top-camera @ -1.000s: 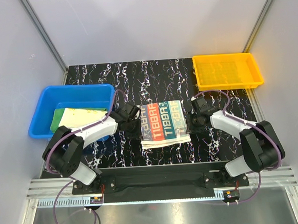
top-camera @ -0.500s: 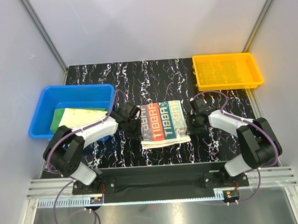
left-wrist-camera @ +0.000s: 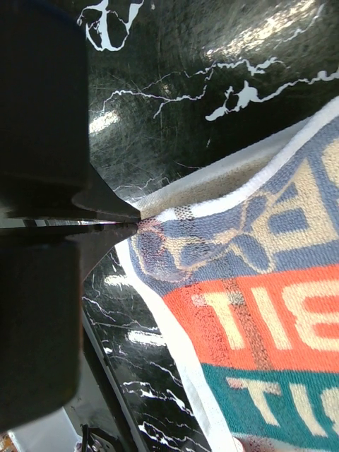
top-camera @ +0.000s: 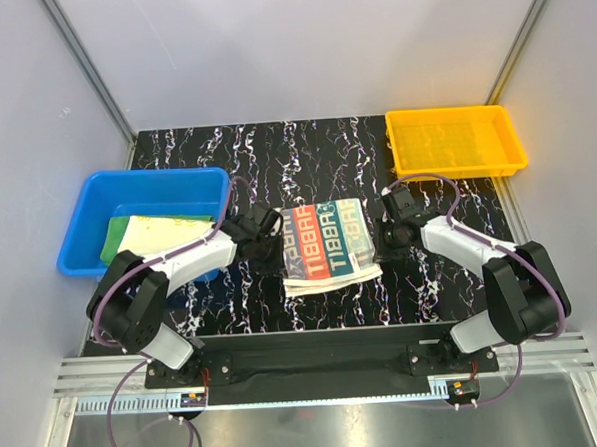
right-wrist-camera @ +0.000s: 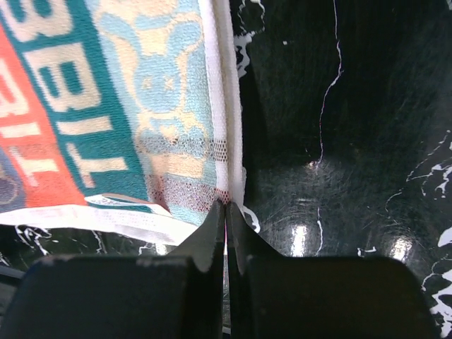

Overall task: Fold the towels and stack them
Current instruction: Fold the towel

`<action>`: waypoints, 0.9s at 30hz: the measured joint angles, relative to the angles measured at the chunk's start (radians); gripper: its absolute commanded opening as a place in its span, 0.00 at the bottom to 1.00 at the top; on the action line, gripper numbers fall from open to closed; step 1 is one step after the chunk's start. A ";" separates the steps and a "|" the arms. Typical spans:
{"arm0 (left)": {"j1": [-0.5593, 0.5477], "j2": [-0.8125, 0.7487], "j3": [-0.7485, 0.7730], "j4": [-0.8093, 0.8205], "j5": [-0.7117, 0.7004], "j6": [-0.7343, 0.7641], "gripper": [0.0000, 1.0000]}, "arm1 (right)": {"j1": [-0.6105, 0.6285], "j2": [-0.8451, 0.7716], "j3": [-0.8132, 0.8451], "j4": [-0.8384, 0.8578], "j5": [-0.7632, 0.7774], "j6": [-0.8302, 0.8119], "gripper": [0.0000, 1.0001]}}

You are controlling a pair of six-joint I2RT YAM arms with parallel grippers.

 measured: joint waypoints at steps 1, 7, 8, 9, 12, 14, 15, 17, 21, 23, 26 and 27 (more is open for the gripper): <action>0.000 0.000 0.005 -0.002 -0.001 0.000 0.00 | 0.000 -0.008 0.008 -0.005 0.002 0.000 0.00; 0.000 0.000 0.023 -0.021 -0.014 0.000 0.00 | 0.001 -0.029 0.021 -0.014 0.010 0.000 0.02; 0.000 0.000 0.023 -0.022 -0.015 0.000 0.00 | 0.001 -0.029 0.021 -0.017 0.010 0.000 0.04; 0.000 0.000 0.023 -0.023 -0.016 0.000 0.00 | 0.001 -0.029 0.021 -0.018 0.010 0.001 0.07; 0.000 0.000 0.023 -0.030 -0.016 0.000 0.00 | 0.002 -0.027 0.021 -0.017 0.009 0.002 0.00; 0.000 0.000 0.023 -0.032 -0.016 0.000 0.00 | 0.002 -0.024 0.020 -0.016 0.005 0.002 0.00; 0.000 0.000 0.023 -0.032 -0.016 0.000 0.00 | 0.002 -0.020 0.020 -0.014 0.000 0.002 0.00; 0.000 0.000 0.023 -0.033 -0.016 0.000 0.00 | 0.002 -0.014 0.017 -0.008 -0.013 0.001 0.00; 0.000 0.000 0.023 -0.034 -0.016 0.000 0.00 | 0.002 -0.006 0.003 0.014 -0.039 0.003 0.08; 0.000 0.000 0.023 -0.034 -0.016 0.001 0.00 | 0.002 -0.006 -0.002 0.021 -0.052 0.006 0.14; 0.000 0.000 0.023 -0.035 -0.016 0.003 0.00 | 0.002 -0.001 -0.003 0.038 -0.071 0.009 0.15; 0.000 0.000 0.023 -0.035 -0.016 0.003 0.00 | 0.002 0.003 -0.003 0.042 -0.076 0.010 0.16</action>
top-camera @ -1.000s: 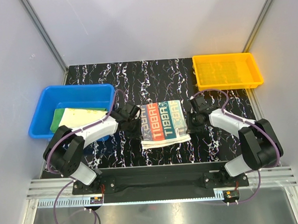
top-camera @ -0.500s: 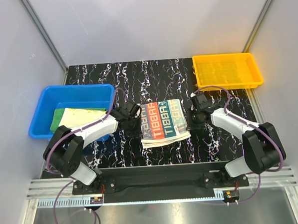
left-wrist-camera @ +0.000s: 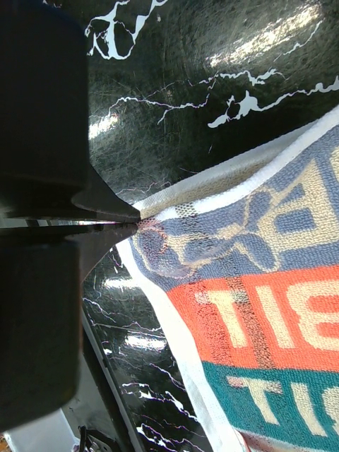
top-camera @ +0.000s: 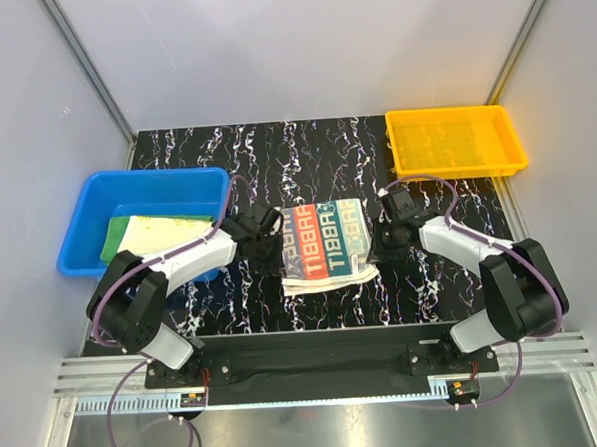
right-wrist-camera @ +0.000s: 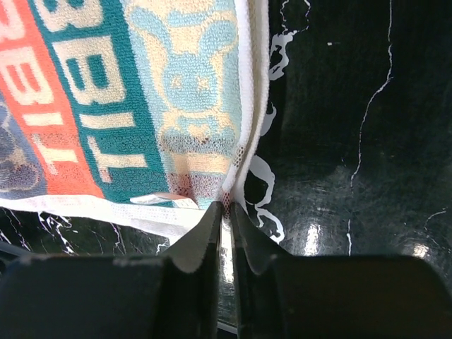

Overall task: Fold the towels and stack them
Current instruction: Fold the towel

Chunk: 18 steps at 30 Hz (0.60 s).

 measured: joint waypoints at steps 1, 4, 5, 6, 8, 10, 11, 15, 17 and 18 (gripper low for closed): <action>0.000 0.000 0.000 0.000 0.000 0.000 0.00 | 0.000 0.005 0.000 0.003 -0.003 0.001 0.18; 0.000 0.000 0.000 0.000 0.000 0.000 0.00 | 0.000 0.021 0.000 0.005 -0.007 0.003 0.21; 0.000 0.000 0.000 0.000 0.000 0.000 0.00 | 0.000 0.024 0.000 0.005 -0.009 0.003 0.22; 0.000 0.000 0.000 0.000 0.000 0.001 0.00 | 0.000 0.028 -0.001 0.005 -0.011 0.003 0.23; 0.000 0.000 0.000 0.000 0.000 0.001 0.00 | 0.000 0.032 -0.002 0.006 -0.013 0.003 0.24; 0.000 0.000 0.000 0.000 0.000 0.001 0.00 | 0.000 0.034 -0.002 0.006 -0.013 0.003 0.25; 0.000 0.000 0.000 0.000 0.000 0.001 0.00 | 0.000 0.034 -0.002 0.005 -0.014 0.003 0.25; 0.000 0.000 0.000 0.000 0.000 0.001 0.00 | 0.000 0.034 -0.002 0.005 -0.020 0.000 0.36; 0.000 0.000 0.000 0.000 0.000 0.001 0.00 | 0.000 0.034 -0.002 0.005 -0.021 -0.004 0.35; 0.000 0.000 0.000 0.000 0.000 0.001 0.00 | 0.000 0.034 -0.002 0.005 -0.021 -0.006 0.33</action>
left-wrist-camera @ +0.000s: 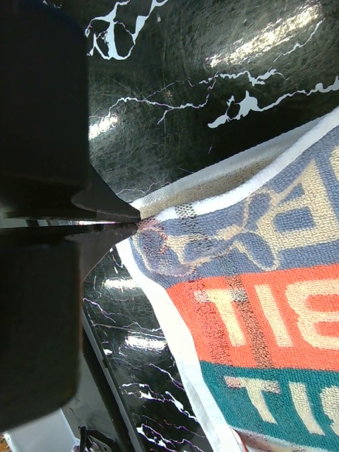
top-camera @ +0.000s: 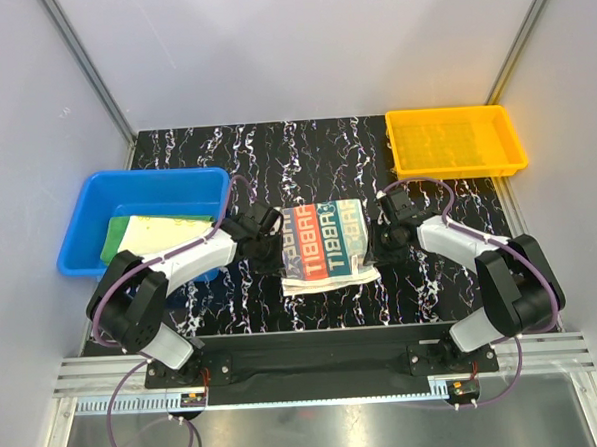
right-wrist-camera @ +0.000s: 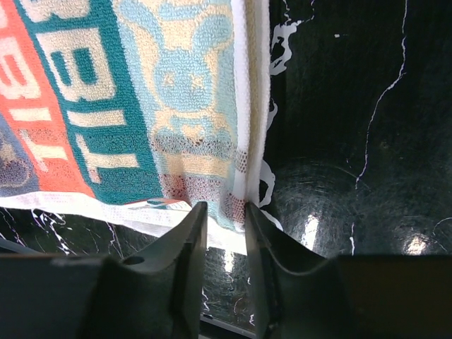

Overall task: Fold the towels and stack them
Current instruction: Fold the towel

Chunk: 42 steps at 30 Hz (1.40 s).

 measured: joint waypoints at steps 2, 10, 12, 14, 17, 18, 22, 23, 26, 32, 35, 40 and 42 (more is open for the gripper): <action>0.000 0.000 0.000 0.000 0.000 0.000 0.00 | 0.000 0.000 0.000 0.000 0.000 -0.003 0.24; 0.000 0.000 0.000 0.000 0.000 0.001 0.00 | 0.000 -0.014 0.000 0.011 -0.027 0.000 0.34; 0.000 0.000 0.000 0.000 0.000 0.002 0.00 | 0.000 -0.025 -0.002 0.023 -0.035 -0.001 0.36; 0.000 0.000 0.000 0.000 0.000 0.003 0.00 | 0.000 -0.033 -0.006 0.032 -0.046 -0.001 0.36; 0.000 0.000 0.000 0.000 0.000 0.003 0.00 | 0.000 -0.033 -0.010 0.045 -0.051 -0.001 0.29; 0.000 0.000 0.000 0.000 0.000 0.003 0.00 | 0.000 -0.033 -0.011 0.046 -0.052 0.000 0.24; 0.000 0.000 0.000 -0.001 0.000 0.006 0.00 | 0.000 -0.034 -0.013 0.045 -0.051 0.000 0.13; 0.000 0.000 0.001 -0.001 0.000 0.007 0.00 | 0.000 -0.035 -0.013 0.045 -0.050 0.001 0.17; 0.000 0.000 0.002 -0.001 0.000 0.010 0.00 | 0.000 -0.040 -0.013 0.043 -0.047 0.001 0.33; 0.000 0.000 0.002 -0.001 0.000 0.011 0.00 | 0.001 -0.063 -0.013 0.021 -0.011 -0.003 0.36; 0.000 0.000 0.002 0.000 0.000 0.011 0.00 | 0.001 -0.068 -0.013 0.015 0.005 -0.005 0.32; 0.000 0.000 0.002 -0.001 0.000 0.011 0.00 | 0.001 -0.068 -0.013 0.015 0.004 -0.006 0.28; 0.000 0.000 0.002 -0.001 0.000 0.011 0.00 | 0.001 -0.064 -0.013 0.016 0.004 -0.006 0.28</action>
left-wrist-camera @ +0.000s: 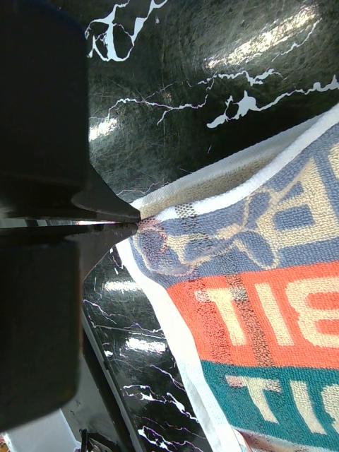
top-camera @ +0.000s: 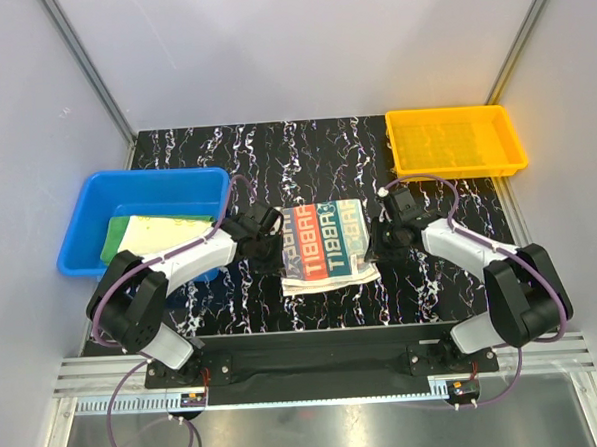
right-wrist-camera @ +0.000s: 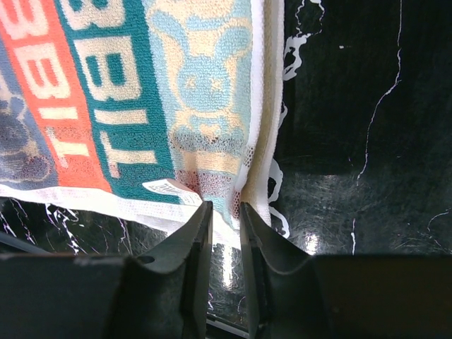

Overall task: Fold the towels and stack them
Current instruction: Fold the towel

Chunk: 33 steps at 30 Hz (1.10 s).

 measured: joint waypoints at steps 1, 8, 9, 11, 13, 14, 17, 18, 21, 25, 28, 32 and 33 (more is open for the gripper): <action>0.000 0.000 0.000 0.000 0.000 0.000 0.00 | 0.000 0.003 0.000 0.000 0.000 0.000 0.28; 0.000 0.000 0.000 0.000 0.000 0.000 0.00 | 0.000 0.022 -0.003 0.000 0.000 0.000 0.25; 0.000 0.000 0.000 0.000 0.000 0.000 0.00 | 0.000 0.023 -0.003 0.000 0.001 0.000 0.24; 0.000 0.000 0.000 0.000 0.000 0.000 0.00 | 0.000 0.023 -0.003 0.000 0.002 0.000 0.18; 0.000 0.000 0.000 0.000 0.000 0.000 0.00 | 0.000 0.024 -0.003 0.000 0.006 -0.002 0.01; 0.000 0.000 0.000 0.000 0.000 0.000 0.00 | 0.000 0.024 -0.003 -0.001 0.008 -0.002 0.00; 0.000 0.000 0.000 0.000 0.000 0.000 0.00 | 0.000 0.024 -0.002 -0.005 0.026 -0.001 0.00; 0.000 0.000 0.002 -0.003 0.000 0.000 0.00 | 0.001 0.024 0.000 -0.011 0.034 -0.002 0.00; 0.000 0.000 0.027 -0.034 -0.008 0.000 0.00 | 0.001 0.024 0.033 -0.061 0.053 -0.009 0.00; 0.000 -0.014 0.081 -0.078 -0.027 0.000 0.00 | 0.001 0.019 0.124 -0.129 0.069 -0.019 0.00; 0.000 -0.066 0.101 -0.098 -0.039 -0.001 0.00 | 0.001 -0.006 0.171 -0.160 0.087 -0.022 0.00; -0.002 -0.139 0.078 -0.072 -0.035 -0.017 0.00 | 0.001 -0.066 0.163 -0.183 0.114 -0.015 0.00; -0.004 -0.158 0.051 -0.050 -0.032 -0.025 0.00 | 0.001 -0.074 0.149 -0.182 0.117 -0.010 0.00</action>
